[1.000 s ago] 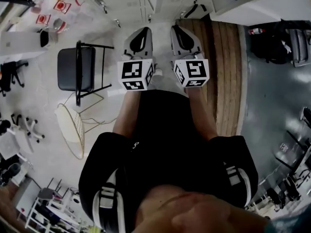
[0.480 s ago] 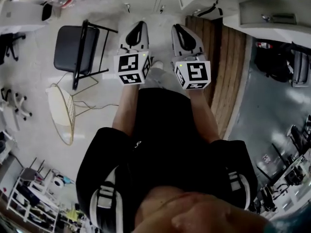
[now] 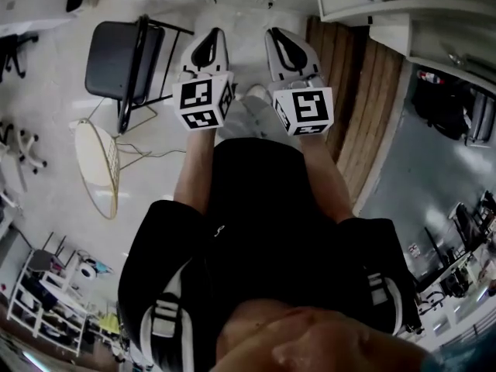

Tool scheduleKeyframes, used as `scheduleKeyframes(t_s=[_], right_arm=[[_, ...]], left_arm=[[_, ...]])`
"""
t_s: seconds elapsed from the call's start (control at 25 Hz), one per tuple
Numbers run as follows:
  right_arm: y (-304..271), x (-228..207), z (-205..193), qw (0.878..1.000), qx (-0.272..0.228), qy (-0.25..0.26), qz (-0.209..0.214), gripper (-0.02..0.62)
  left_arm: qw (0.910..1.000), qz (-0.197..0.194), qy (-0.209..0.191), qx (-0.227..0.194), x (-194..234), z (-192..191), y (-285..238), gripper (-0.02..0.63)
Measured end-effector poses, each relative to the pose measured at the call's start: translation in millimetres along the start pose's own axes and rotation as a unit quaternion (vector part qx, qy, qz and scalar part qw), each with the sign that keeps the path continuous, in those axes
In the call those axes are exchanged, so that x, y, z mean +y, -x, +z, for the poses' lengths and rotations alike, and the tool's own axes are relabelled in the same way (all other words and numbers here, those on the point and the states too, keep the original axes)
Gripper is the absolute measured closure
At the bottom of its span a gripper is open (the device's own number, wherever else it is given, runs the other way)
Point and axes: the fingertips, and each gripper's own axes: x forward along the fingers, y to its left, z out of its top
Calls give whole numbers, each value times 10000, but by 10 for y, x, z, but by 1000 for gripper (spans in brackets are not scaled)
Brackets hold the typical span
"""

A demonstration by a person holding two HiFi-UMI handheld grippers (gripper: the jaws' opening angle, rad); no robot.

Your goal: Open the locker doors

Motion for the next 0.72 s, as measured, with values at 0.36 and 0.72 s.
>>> scheduleKeyframes(t_s=[0.36,0.72], right_arm=[[-577,263,-152,9987,377,-92,332,558],[-1159,367,-325,9962,707,-109,486,558]], left_arm=[[9996,155,100,195,520,-38,-144,597],[9992,115,127,370,905,-60,-433,597]])
